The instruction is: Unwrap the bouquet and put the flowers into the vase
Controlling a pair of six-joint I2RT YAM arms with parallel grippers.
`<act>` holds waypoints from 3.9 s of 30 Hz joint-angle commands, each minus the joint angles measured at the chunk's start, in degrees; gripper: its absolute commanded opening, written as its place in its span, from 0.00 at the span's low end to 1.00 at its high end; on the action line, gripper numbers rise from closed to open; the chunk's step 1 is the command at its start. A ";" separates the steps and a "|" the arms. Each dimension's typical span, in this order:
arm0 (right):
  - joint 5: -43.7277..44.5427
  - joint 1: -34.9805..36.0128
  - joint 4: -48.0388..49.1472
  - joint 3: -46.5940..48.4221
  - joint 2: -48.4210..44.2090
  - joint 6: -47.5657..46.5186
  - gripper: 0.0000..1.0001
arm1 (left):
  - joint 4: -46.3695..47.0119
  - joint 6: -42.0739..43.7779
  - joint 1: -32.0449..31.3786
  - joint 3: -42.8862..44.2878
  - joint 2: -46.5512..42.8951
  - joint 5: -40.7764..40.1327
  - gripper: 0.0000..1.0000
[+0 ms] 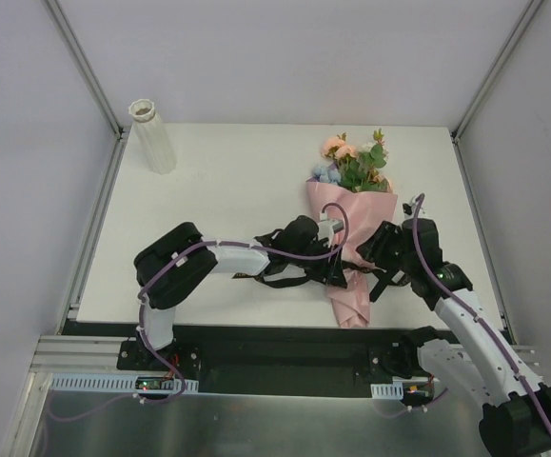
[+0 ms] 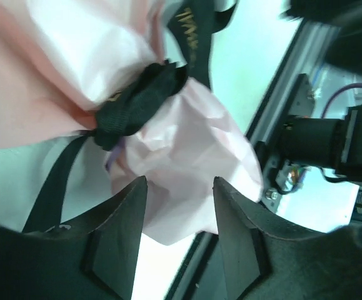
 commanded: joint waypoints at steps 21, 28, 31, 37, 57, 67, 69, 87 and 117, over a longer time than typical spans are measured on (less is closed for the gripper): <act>-1.78 2.41 -9.70 6.84 9.84 -15.92 0.55 | -28.23 13.29 0.92 20.54 1.48 -11.62 0.40; 8.87 9.70 -14.71 12.02 17.32 -17.69 0.52 | -28.14 14.69 1.98 22.04 3.59 -11.18 0.29; 11.25 11.82 -13.84 11.67 18.72 -17.87 0.50 | -28.05 15.22 2.24 21.86 3.50 -11.18 0.23; 14.51 13.75 -12.08 12.90 21.71 -17.78 0.45 | -26.65 15.48 2.42 21.51 3.59 -10.30 0.09; 18.46 18.15 -5.75 15.10 27.51 -17.43 0.29 | -14.17 11.09 2.59 13.60 1.48 -3.62 0.00; 15.48 18.15 -6.71 12.73 28.39 -16.37 0.38 | -10.65 10.39 2.68 10.61 -1.07 -5.38 0.00; 15.74 18.24 -7.15 12.47 28.48 -16.11 0.40 | -9.86 10.21 2.59 10.26 -1.60 -5.20 0.00; 20.39 18.41 -8.29 11.23 24.71 -14.62 0.10 | -7.75 9.51 2.68 8.07 -4.15 -7.13 0.00; 5.02 7.87 -6.73 -0.80 8.45 21.94 0.14 | 5.26 2.04 2.59 2.09 -5.38 -0.72 0.00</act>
